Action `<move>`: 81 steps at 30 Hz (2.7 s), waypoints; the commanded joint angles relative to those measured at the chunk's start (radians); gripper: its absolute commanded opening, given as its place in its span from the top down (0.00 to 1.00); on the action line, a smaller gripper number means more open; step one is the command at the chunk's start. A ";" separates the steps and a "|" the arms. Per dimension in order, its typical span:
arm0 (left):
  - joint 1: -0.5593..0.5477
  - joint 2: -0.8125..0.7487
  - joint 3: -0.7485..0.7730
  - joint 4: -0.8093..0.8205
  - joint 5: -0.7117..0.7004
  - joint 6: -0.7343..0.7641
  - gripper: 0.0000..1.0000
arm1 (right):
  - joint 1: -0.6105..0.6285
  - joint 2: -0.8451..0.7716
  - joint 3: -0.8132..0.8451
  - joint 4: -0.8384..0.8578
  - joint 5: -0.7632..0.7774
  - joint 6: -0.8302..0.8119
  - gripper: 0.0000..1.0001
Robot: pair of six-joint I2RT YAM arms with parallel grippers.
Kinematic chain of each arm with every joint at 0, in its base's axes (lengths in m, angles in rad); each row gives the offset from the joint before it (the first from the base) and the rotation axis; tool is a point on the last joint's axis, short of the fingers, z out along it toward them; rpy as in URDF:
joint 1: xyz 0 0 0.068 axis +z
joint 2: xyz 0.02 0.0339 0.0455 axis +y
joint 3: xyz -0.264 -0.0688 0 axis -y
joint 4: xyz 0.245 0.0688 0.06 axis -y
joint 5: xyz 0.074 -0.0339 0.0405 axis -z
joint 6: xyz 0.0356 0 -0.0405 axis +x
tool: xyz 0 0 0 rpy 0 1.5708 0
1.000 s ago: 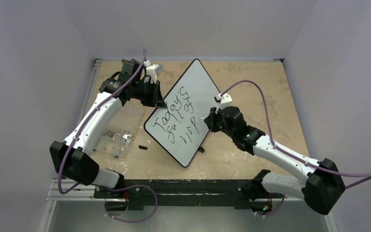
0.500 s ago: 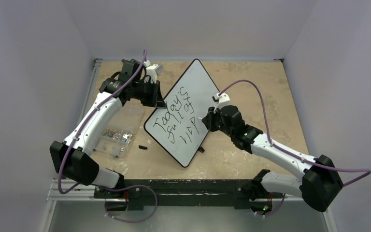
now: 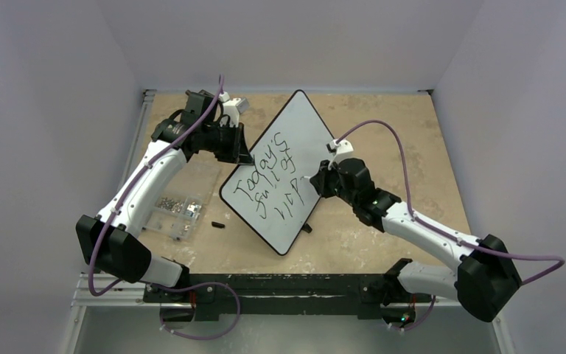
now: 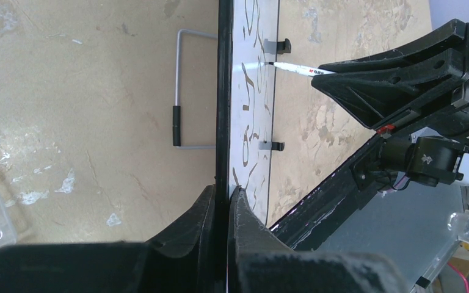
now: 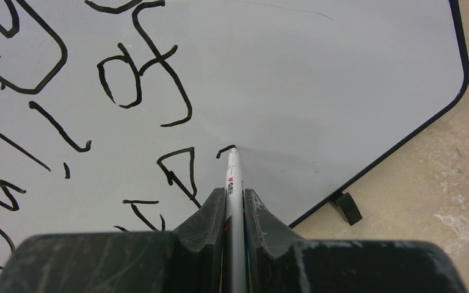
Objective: Write a sentence on the whiteboard
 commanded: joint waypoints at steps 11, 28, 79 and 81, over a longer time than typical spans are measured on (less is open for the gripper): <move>0.010 -0.002 0.008 0.007 -0.158 0.047 1.00 | -0.030 0.041 0.060 0.046 -0.012 -0.038 1.00; 0.011 -0.002 0.009 0.006 -0.158 0.047 1.00 | -0.031 0.042 0.063 0.068 -0.109 -0.020 1.00; 0.010 -0.009 0.005 0.009 -0.159 0.044 1.00 | -0.032 0.031 -0.035 -0.023 0.036 0.064 1.00; 0.010 -0.007 0.005 0.009 -0.159 0.044 1.00 | -0.033 0.049 -0.013 -0.026 0.054 0.057 1.00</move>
